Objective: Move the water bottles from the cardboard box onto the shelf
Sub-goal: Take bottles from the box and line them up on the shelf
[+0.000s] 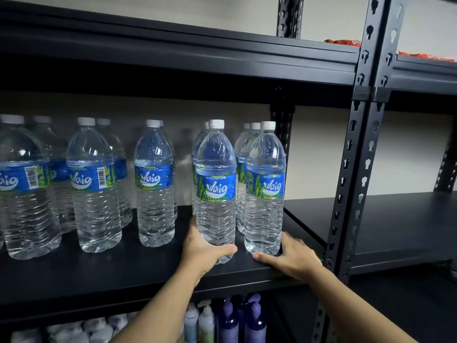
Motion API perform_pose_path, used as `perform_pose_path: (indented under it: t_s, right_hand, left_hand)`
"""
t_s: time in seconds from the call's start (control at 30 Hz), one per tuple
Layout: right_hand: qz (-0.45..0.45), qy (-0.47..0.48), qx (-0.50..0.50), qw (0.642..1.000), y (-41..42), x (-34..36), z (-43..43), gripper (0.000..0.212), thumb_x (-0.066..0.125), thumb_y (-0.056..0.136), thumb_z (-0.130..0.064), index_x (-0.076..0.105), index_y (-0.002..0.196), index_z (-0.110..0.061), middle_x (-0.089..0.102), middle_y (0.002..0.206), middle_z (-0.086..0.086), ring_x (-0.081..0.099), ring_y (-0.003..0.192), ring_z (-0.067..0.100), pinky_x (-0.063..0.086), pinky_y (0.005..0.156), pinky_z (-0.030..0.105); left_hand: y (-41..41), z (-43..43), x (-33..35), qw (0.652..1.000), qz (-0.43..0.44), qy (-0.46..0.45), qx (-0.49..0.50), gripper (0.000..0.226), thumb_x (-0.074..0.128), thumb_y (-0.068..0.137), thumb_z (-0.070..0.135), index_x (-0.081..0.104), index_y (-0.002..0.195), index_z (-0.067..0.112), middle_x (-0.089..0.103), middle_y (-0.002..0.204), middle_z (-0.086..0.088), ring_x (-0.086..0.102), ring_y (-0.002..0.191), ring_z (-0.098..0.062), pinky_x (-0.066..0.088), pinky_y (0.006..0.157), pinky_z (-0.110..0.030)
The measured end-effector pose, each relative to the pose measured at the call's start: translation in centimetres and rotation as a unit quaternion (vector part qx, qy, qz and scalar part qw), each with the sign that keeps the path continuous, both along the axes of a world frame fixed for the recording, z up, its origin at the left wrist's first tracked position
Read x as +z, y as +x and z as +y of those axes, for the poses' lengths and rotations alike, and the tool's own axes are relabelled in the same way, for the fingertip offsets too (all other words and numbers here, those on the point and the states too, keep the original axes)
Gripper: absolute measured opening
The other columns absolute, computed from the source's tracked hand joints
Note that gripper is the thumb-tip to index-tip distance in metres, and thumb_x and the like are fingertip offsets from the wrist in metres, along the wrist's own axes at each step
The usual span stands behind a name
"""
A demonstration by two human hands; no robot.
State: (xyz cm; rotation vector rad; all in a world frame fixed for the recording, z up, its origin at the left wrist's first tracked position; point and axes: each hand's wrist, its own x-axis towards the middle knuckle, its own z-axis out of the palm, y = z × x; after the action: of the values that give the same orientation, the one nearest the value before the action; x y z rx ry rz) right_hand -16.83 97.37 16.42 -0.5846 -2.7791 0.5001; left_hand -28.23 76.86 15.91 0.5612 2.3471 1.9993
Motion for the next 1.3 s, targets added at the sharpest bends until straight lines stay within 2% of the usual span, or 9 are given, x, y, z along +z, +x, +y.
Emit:
perform_pose_path:
  t_s: [0.1,0.3,0.5,0.7,0.87,0.93,1.03,1.17,1.3]
  right_hand:
    - [-0.003,0.006,0.000,1.000,0.0,0.1,-0.1,0.094,0.043,0.060,-0.095,0.040,0.137,-0.042,0.050,0.138,-0.015,0.045,0.130,0.019,0.035,0.108,0.037]
    - [-0.009,0.012,-0.002,1.000,0.1,0.2,-0.3,0.091,0.044,0.063,-0.093,0.040,0.137,-0.042,0.049,0.138,-0.014,0.044,0.131,0.019,0.032,0.108,0.035]
    - [-0.014,0.021,0.001,1.000,0.2,0.3,-0.6,0.088,0.043,0.069,-0.089,0.037,0.142,-0.039,0.048,0.141,-0.011,0.040,0.133,0.018,0.029,0.112,0.036]
    - [-0.035,0.047,0.004,0.998,0.2,-0.2,-0.7,0.099,0.027,0.067,-0.095,0.034,0.147,-0.037,0.040,0.151,-0.007,0.031,0.142,0.015,0.020,0.117,0.045]
    - [-0.011,0.046,-0.057,0.997,1.9,-1.6,-2.5,0.121,0.002,0.062,-0.092,0.030,0.152,-0.016,0.026,0.160,0.003,0.017,0.149,0.017,0.011,0.120,0.040]
    - [-0.014,0.036,-0.050,0.998,3.5,-1.8,-3.5,0.114,0.006,0.071,-0.087,0.022,0.154,-0.010,0.019,0.163,0.005,0.010,0.151,0.018,0.006,0.121,0.039]
    - [-0.010,0.038,-0.020,0.999,6.7,-2.1,-4.2,0.083,0.041,0.093,-0.063,0.019,0.155,-0.014,0.014,0.164,0.000,0.006,0.151,0.014,0.009,0.122,0.033]
    - [0.006,-0.011,-0.063,0.998,12.9,-2.3,-5.0,0.061,0.054,0.090,-0.044,0.036,0.145,-0.028,0.041,0.146,-0.006,0.044,0.134,0.016,0.040,0.107,0.036]
    - [-0.021,-0.011,-0.140,0.990,20.8,-3.5,-4.7,0.047,0.053,0.089,-0.045,0.044,0.134,-0.034,0.049,0.128,-0.008,0.056,0.117,0.020,0.047,0.093,0.041]
  left_hand:
    - [0.1,0.2,-0.1,1.000,0.001,0.000,0.017,0.092,0.090,0.030,0.032,0.046,0.111,0.040,0.070,0.103,0.011,0.069,0.094,-0.010,0.058,0.088,-0.036]
    - [0.0,0.6,-0.1,0.999,-0.007,0.003,0.034,0.089,0.089,0.029,0.028,0.044,0.104,0.046,0.072,0.097,0.009,0.072,0.090,-0.023,0.061,0.077,-0.047]
    - [0.5,0.5,0.3,0.999,0.002,-0.007,0.047,0.089,0.085,0.029,0.031,0.042,0.107,0.044,0.070,0.100,0.009,0.071,0.091,-0.018,0.061,0.080,-0.043]
    - [0.9,0.4,0.9,0.997,-0.010,-0.048,0.053,0.094,0.087,0.029,0.032,0.041,0.111,0.039,0.067,0.103,0.009,0.068,0.093,-0.017,0.060,0.081,-0.040]
    - [2.2,-0.3,1.4,0.990,-0.050,-0.121,0.051,0.103,0.097,0.041,0.033,0.046,0.129,0.019,0.061,0.127,-0.002,0.060,0.115,-0.023,0.048,0.101,-0.033]
    - [3.7,-0.8,1.3,0.982,-0.042,-0.171,0.072,0.095,0.093,0.058,0.030,0.042,0.136,0.008,0.050,0.138,-0.010,0.050,0.127,-0.029,0.042,0.104,-0.033]
    - [6.6,-1.3,0.7,0.978,-0.015,-0.178,0.105,0.071,0.079,0.077,0.024,0.042,0.134,0.003,0.045,0.138,-0.015,0.046,0.128,-0.033,0.039,0.104,-0.037]
    - [11.8,-1.6,-0.5,0.979,0.053,-0.159,0.117,0.066,0.069,0.082,0.015,0.038,0.140,0.006,0.040,0.143,-0.015,0.041,0.131,-0.033,0.035,0.106,-0.038]
    - [16.6,0.0,-2.8,0.976,0.070,-0.204,0.026,0.051,0.067,0.082,0.019,0.048,0.129,0.012,0.048,0.135,-0.009,0.044,0.127,-0.029,0.038,0.104,-0.037]
